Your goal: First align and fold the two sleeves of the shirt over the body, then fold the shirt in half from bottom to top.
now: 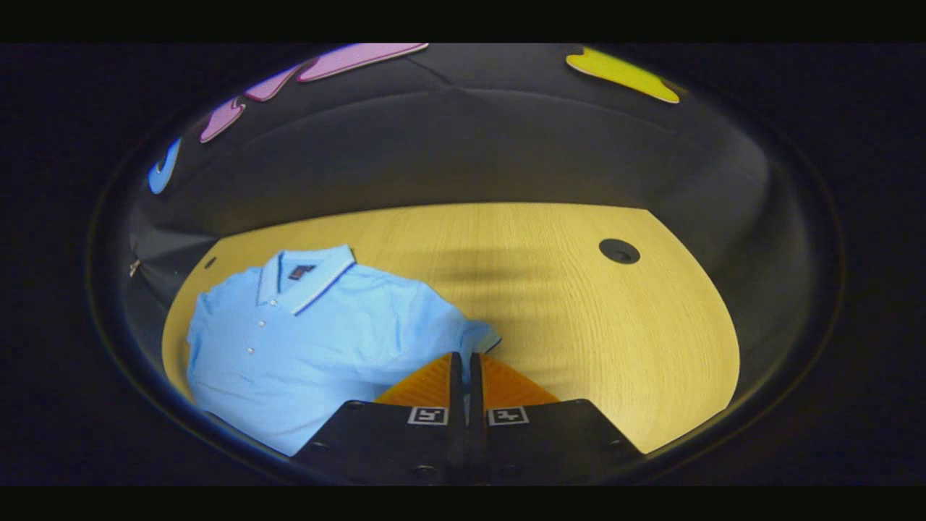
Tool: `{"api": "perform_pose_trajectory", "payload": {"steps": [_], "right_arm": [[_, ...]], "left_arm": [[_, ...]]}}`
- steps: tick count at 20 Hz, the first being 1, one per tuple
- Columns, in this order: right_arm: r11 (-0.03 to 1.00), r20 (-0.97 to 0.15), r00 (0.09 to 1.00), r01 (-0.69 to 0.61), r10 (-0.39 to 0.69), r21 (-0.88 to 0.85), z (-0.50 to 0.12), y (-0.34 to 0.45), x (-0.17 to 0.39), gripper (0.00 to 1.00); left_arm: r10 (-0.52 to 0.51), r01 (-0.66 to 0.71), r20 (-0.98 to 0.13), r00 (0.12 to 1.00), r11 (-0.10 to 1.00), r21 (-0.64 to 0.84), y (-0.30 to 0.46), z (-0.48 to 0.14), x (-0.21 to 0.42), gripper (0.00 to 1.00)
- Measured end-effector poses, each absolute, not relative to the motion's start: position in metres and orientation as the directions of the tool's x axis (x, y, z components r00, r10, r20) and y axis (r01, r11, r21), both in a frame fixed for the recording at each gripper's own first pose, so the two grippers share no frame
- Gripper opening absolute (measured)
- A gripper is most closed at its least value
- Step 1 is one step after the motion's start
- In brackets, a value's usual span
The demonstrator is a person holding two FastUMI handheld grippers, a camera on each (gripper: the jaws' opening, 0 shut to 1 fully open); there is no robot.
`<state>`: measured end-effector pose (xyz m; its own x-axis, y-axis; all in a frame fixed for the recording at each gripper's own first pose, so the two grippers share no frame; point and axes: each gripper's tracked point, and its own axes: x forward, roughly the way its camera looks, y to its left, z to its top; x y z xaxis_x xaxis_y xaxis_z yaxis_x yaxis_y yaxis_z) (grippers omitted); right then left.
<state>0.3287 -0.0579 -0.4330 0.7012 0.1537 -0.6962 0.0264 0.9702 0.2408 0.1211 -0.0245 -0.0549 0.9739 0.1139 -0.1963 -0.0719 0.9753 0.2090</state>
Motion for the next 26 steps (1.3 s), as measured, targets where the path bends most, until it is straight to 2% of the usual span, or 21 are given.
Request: {"api": "perform_pose_trajectory", "payload": {"steps": [1,2,3,4,5,8,9,11,12,13,16,21,26], "right_arm": [[0.964,-0.670,0.722,0.016,0.173,0.265,-0.417,-0.048,0.330,0.05],[0.956,-0.648,0.734,-0.004,0.202,0.293,-0.402,-0.034,0.329,0.00],[0.949,-0.629,0.742,-0.032,0.233,0.313,-0.390,-0.017,0.329,0.05],[0.942,-0.615,0.742,-0.067,0.267,0.328,-0.381,-0.001,0.327,0.05],[0.936,-0.612,0.732,-0.100,0.300,0.339,-0.378,0.018,0.324,0.00],[0.934,-0.645,0.684,-0.167,0.341,0.317,-0.396,0.058,0.316,0.00],[0.933,-0.656,0.670,-0.181,0.348,0.310,-0.406,0.067,0.315,0.05],[0.924,-0.667,0.645,-0.197,0.373,0.327,-0.416,0.082,0.313,0.10],[0.917,-0.665,0.637,-0.205,0.390,0.341,-0.420,0.089,0.312,0.31],[0.916,-0.659,0.640,-0.214,0.394,0.339,-0.419,0.090,0.313,0.38],[0.913,-0.619,0.675,-0.238,0.401,0.331,-0.401,0.085,0.316,0.97],[0.914,-0.547,0.740,-0.246,0.393,0.323,-0.362,0.058,0.314,0.95],[0.915,-0.498,0.781,-0.233,0.377,0.329,-0.326,0.023,0.298,0.95]], "left_arm": [[0.116,-0.074,-0.196,0.974,0.974,0.212,-0.016,-0.058,0.120,0.98],[0.118,-0.075,-0.209,0.971,0.976,0.205,-0.009,-0.062,0.119,0.98],[0.118,-0.075,-0.220,0.968,0.978,0.194,-0.004,-0.068,0.119,0.98],[0.114,-0.073,-0.227,0.967,0.980,0.183,0.001,-0.073,0.121,0.98],[0.109,-0.069,-0.239,0.965,0.983,0.170,0.007,-0.081,0.123,0.98],[0.107,-0.082,-0.304,0.947,0.992,0.094,0.026,-0.112,0.139,0.98],[0.103,-0.087,-0.326,0.940,0.994,0.064,0.030,-0.124,0.145,0.98],[0.108,-0.101,-0.361,0.926,0.994,0.039,0.041,-0.145,0.162,0.99],[0.108,-0.101,-0.373,0.922,0.994,0.040,0.045,-0.155,0.170,0.99],[0.100,-0.094,-0.384,0.918,0.995,0.036,0.047,-0.167,0.178,0.99],[0.079,-0.086,-0.441,0.894,0.996,0.005,0.054,-0.206,0.206,1.00],[0.098,-0.122,-0.513,0.853,0.992,-0.012,0.079,-0.260,0.268,1.00],[0.131,-0.121,-0.593,0.794,0.991,0.057,0.101,-0.321,0.321,1.00]]}}
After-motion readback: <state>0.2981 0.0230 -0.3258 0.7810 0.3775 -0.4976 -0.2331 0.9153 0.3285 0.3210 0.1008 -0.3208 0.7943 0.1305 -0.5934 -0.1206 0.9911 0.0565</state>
